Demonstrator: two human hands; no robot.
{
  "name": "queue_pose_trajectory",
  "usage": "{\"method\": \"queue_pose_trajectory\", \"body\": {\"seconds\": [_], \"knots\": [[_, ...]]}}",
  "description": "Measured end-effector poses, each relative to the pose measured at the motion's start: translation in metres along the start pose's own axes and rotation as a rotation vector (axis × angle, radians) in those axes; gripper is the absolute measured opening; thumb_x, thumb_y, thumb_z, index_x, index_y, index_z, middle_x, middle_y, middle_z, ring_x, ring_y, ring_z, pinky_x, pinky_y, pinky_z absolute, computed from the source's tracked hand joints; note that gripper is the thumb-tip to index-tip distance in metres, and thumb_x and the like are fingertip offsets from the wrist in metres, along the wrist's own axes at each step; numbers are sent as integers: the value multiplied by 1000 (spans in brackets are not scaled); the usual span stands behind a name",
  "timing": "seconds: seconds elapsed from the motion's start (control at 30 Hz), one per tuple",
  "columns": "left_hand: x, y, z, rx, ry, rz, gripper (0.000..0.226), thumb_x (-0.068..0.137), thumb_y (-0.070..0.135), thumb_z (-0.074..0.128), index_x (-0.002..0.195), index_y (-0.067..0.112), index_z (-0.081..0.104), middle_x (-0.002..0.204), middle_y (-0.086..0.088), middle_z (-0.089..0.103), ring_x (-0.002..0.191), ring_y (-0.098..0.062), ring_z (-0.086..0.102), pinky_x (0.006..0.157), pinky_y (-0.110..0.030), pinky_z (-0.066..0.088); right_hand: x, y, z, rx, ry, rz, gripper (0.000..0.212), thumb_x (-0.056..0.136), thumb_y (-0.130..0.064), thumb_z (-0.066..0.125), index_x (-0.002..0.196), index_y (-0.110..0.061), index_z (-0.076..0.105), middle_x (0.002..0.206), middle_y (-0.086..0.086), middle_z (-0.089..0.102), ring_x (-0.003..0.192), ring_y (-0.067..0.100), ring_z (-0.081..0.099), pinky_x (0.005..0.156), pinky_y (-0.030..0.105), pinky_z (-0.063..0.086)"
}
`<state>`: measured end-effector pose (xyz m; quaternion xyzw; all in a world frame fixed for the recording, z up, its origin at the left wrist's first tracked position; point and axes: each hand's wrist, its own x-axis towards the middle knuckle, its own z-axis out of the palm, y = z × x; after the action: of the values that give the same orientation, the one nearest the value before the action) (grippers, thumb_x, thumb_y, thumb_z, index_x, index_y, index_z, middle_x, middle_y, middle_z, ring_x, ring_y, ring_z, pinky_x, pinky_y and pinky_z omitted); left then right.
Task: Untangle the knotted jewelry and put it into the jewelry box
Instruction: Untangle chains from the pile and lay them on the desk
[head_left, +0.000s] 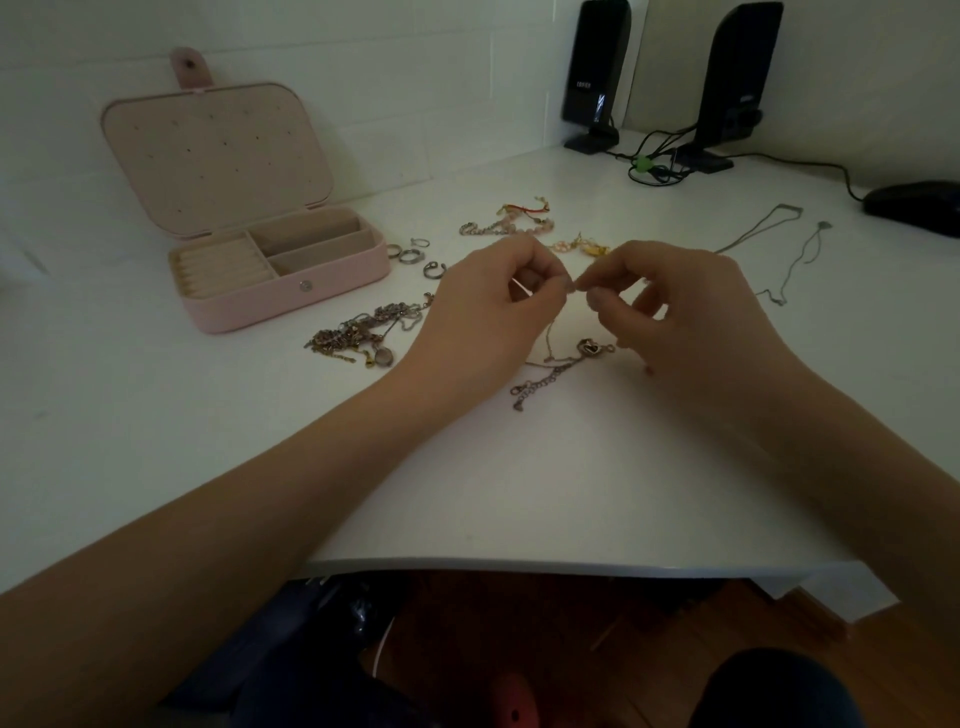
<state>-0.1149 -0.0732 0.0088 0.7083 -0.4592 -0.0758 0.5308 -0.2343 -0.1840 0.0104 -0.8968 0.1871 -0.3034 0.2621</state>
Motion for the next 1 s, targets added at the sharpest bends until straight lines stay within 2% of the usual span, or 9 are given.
{"method": "queue_pose_trajectory", "body": {"seconds": [0.1, 0.23, 0.43, 0.57, 0.7, 0.87, 1.0], "knots": [[0, 1, 0, -63, -12, 20, 14, 89, 15, 61, 79, 24, 62, 75, 9, 63, 67, -14, 55, 62, -26, 43, 3, 2, 2, 75, -90, 49, 11, 91, -24, 62, 92, -34, 66, 83, -22, 62, 70, 13, 63, 51, 13, 48], [0, 3, -1, -80, -17, 16, 20, 89, 12, 60, 78, 29, 59, 67, 20, 62, 64, -14, 52, 65, -33, 45, 4, 1, 1, 168, -140, 81, 9, 89, -23, 65, 92, -27, 73, 79, -18, 67, 69, 12, 63, 52, 6, 39], [-1, 5, -1, -90, -31, -3, 18, 88, 11, 60, 80, 27, 60, 69, 17, 60, 60, -8, 50, 61, -25, 43, 4, -1, 0, 228, -96, 91, 9, 88, -19, 66, 83, -25, 70, 79, -11, 70, 66, 12, 65, 52, 10, 42], [0, 3, 0, -74, -28, 1, 17, 88, 11, 61, 80, 26, 61, 70, 17, 58, 57, -4, 48, 60, -21, 39, 4, -2, -1, 222, -69, 91, 5, 87, -19, 66, 84, -22, 69, 75, -11, 68, 64, 12, 67, 65, 26, 52], [-2, 2, 1, -4, -21, 26, 12, 87, 15, 64, 83, 25, 62, 71, 15, 59, 56, 0, 47, 54, -11, 36, 4, -1, 0, 204, -54, 86, 4, 86, -20, 66, 84, -20, 69, 73, -10, 68, 62, 11, 67, 67, 30, 54], [-6, 1, 0, 179, 1, 180, 6, 86, 15, 66, 85, 21, 67, 75, 16, 59, 64, -8, 52, 57, -10, 38, 4, 2, -1, 196, -58, 78, 5, 86, -21, 67, 81, -22, 69, 75, -14, 68, 61, 8, 66, 56, 15, 47], [-5, -2, -1, 228, 9, 223, 7, 84, 13, 65, 81, 19, 67, 70, 17, 57, 63, -1, 48, 60, -9, 36, 1, 1, -1, 110, -39, 40, 11, 85, -22, 68, 76, -28, 67, 76, -24, 65, 59, 6, 61, 53, 8, 41]]}}
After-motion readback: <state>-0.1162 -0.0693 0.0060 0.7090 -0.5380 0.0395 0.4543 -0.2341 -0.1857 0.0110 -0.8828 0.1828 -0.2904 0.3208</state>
